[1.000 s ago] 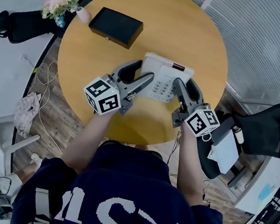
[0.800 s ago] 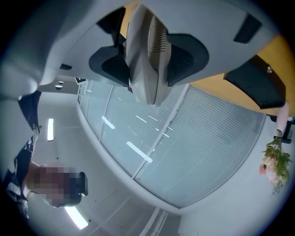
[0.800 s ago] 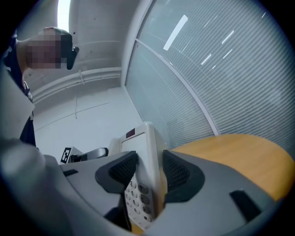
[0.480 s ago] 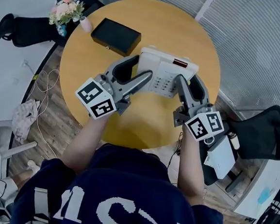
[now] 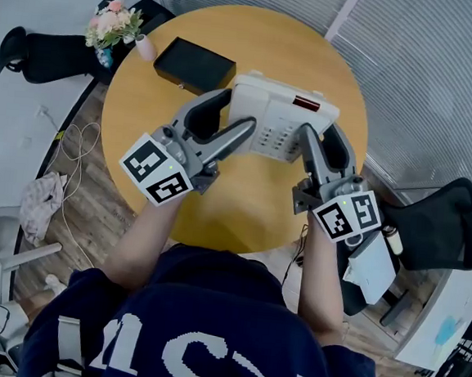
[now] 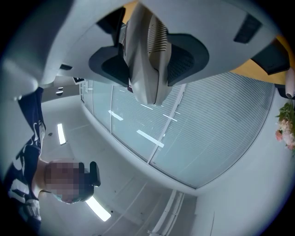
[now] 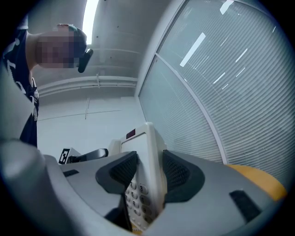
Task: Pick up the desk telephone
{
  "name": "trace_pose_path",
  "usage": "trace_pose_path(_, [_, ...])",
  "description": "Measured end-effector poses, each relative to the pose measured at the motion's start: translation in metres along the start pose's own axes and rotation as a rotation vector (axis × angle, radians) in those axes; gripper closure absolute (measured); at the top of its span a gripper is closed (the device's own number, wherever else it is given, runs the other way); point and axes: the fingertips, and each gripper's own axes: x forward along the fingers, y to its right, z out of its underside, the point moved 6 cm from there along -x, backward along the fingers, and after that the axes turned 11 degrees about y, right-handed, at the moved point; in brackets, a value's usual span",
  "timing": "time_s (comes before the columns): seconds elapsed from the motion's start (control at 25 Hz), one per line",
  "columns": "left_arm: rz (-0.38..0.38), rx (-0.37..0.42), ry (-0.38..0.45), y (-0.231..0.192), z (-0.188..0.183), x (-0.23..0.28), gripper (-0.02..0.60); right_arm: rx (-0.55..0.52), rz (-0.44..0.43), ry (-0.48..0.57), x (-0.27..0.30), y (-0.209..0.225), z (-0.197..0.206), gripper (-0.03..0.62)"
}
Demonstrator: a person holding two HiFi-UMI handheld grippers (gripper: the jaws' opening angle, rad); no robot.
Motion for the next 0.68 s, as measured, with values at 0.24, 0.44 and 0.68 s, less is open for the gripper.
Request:
trace_pose_path(0.24, [0.01,0.013,0.001,0.0025,-0.004,0.0003,0.316,-0.003,0.005,0.008,-0.0013,-0.0031,-0.0023,0.407])
trace_pose_path(0.44, [0.013,0.009,0.006,0.0025,-0.0057,-0.0004,0.316,-0.007,0.011,0.012,-0.0012,-0.0055,-0.0037,0.407])
trace_pose_path(0.68, [0.017,0.009,0.004,0.0006,-0.0065,-0.001,0.316,-0.009,0.017,0.013,-0.0001,-0.0068,-0.0031,0.408])
